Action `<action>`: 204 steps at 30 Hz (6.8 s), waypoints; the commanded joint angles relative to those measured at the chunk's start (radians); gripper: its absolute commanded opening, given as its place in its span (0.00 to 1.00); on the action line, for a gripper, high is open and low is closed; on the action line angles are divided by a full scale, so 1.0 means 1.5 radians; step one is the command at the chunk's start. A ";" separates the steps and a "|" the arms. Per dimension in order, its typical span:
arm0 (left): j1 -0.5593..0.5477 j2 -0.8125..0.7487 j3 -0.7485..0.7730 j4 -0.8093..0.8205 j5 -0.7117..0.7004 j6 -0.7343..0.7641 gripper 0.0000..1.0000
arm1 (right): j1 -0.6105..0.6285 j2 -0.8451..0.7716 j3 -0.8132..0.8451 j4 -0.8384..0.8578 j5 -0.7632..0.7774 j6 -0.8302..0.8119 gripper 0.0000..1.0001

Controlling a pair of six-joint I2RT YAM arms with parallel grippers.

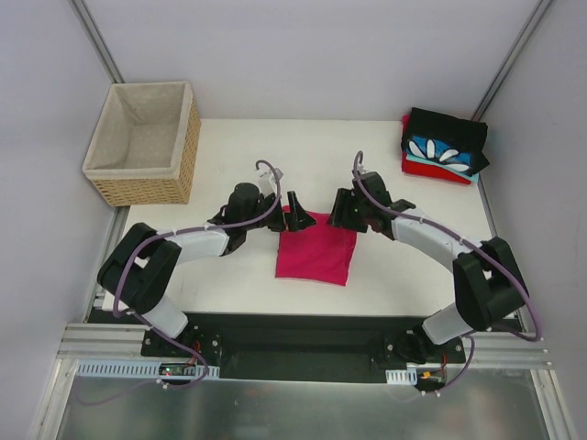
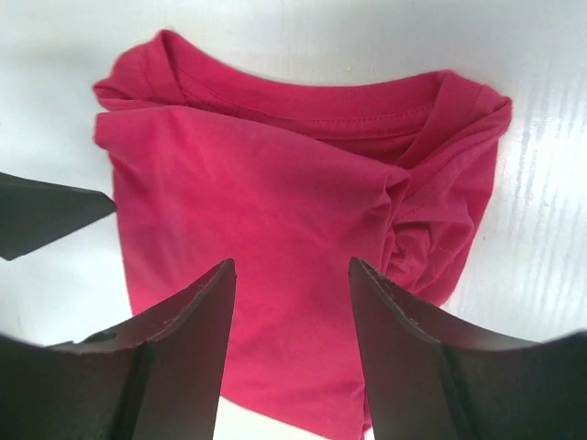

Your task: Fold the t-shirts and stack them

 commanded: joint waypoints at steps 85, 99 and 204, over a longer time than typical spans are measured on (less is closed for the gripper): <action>0.027 0.162 -0.043 0.180 0.133 -0.124 0.99 | -0.459 0.658 0.850 -0.161 0.127 -0.061 0.63; 0.031 0.027 -0.076 0.117 0.113 -0.124 0.99 | -0.432 0.680 0.862 -0.375 0.038 0.063 0.64; 0.034 -0.330 -0.392 -0.236 -0.202 -0.150 0.88 | 0.131 -0.301 -0.113 -0.204 0.144 0.036 0.89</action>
